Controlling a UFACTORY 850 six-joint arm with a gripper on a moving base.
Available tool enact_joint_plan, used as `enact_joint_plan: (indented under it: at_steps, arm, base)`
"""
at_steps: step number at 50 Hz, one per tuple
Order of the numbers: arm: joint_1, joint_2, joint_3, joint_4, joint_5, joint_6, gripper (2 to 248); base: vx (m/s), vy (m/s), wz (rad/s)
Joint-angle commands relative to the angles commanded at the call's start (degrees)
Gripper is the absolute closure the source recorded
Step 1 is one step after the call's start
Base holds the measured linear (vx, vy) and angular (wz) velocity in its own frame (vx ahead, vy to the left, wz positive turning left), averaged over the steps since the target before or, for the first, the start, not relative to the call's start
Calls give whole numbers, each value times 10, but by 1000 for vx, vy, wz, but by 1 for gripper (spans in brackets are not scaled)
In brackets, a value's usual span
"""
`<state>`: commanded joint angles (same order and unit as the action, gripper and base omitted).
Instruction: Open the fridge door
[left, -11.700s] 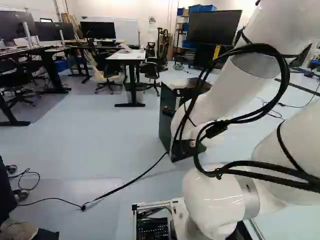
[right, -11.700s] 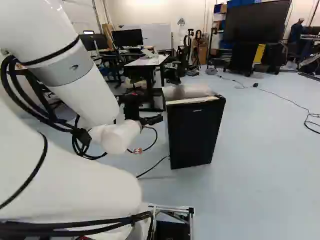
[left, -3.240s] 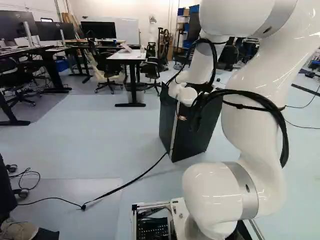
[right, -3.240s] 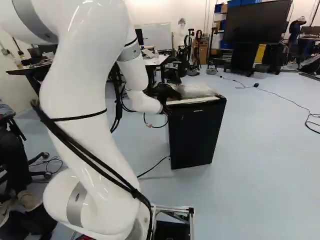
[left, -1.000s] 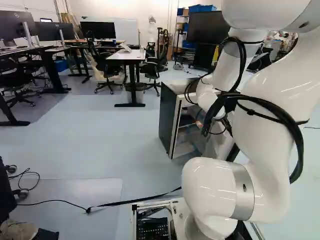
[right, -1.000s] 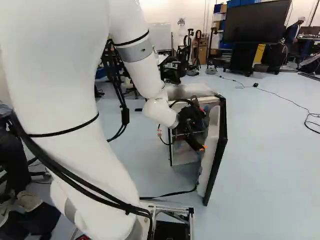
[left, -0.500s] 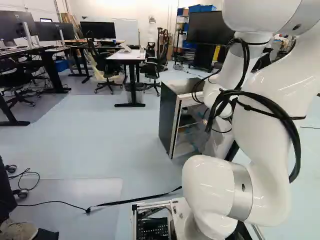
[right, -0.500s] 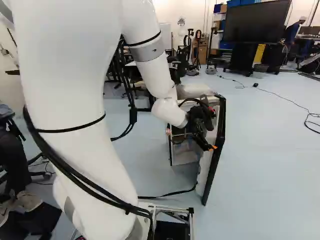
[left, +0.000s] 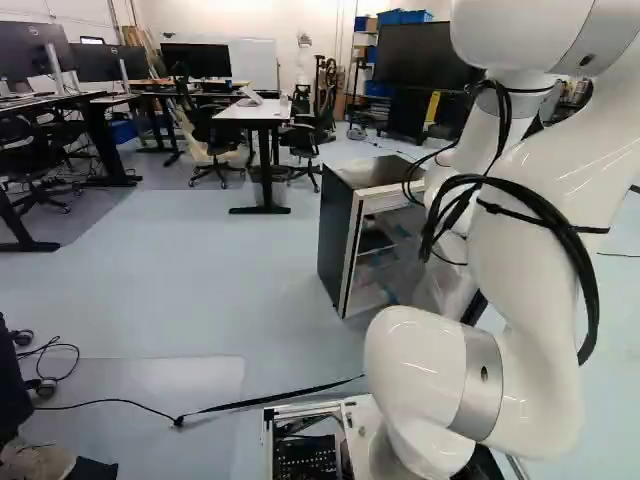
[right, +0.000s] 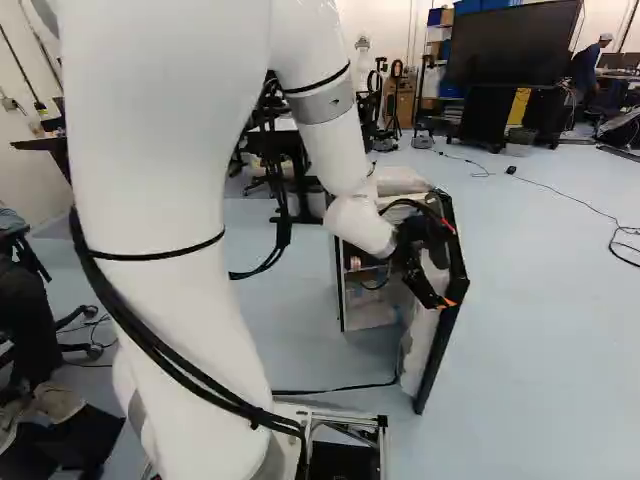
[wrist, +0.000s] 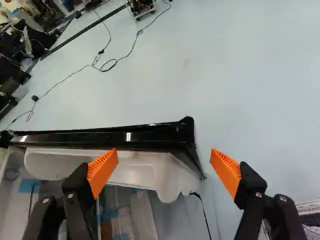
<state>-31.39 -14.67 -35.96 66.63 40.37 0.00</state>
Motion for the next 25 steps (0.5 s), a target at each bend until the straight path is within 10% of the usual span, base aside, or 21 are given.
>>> enact_joint_plan:
  at_steps: [25]
  arm:
    - [-46, -27, -35, 6, 0, 0, 3]
  base:
    - [0, 0, 0]
